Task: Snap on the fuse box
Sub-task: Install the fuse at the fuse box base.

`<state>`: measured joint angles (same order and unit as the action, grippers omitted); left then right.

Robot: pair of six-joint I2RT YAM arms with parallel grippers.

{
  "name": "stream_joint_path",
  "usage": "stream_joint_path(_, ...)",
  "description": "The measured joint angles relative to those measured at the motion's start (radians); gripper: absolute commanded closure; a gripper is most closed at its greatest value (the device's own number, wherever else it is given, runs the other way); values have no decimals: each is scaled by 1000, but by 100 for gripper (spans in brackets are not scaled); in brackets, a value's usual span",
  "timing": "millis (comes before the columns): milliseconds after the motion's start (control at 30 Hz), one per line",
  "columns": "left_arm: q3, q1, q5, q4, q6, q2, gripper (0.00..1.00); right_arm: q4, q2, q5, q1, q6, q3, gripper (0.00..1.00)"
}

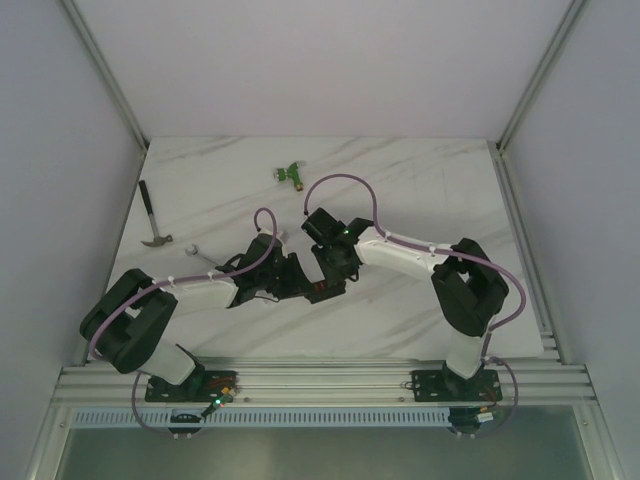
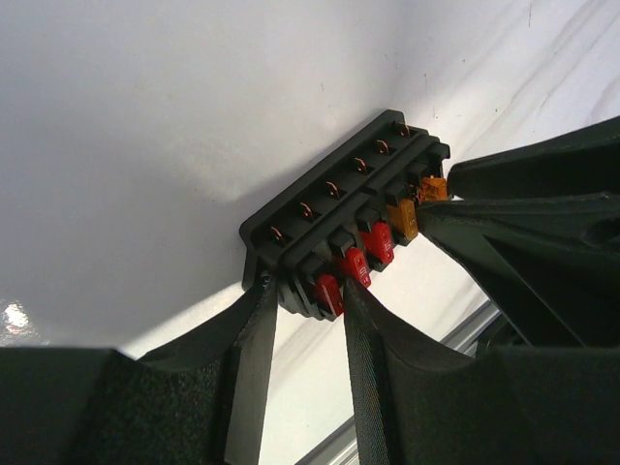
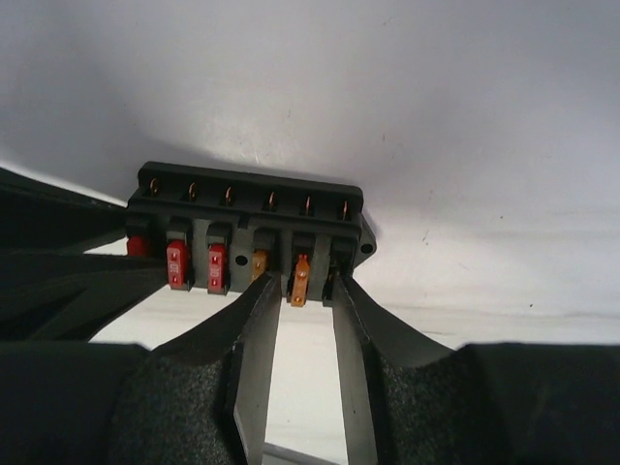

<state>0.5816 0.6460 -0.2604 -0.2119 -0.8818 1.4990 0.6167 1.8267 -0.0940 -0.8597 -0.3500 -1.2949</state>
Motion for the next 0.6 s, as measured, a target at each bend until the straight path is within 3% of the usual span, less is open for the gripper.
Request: stream_joint_path(600,0,2,1,0,0,0,57,22,-34,29,-11,-62,0,73)
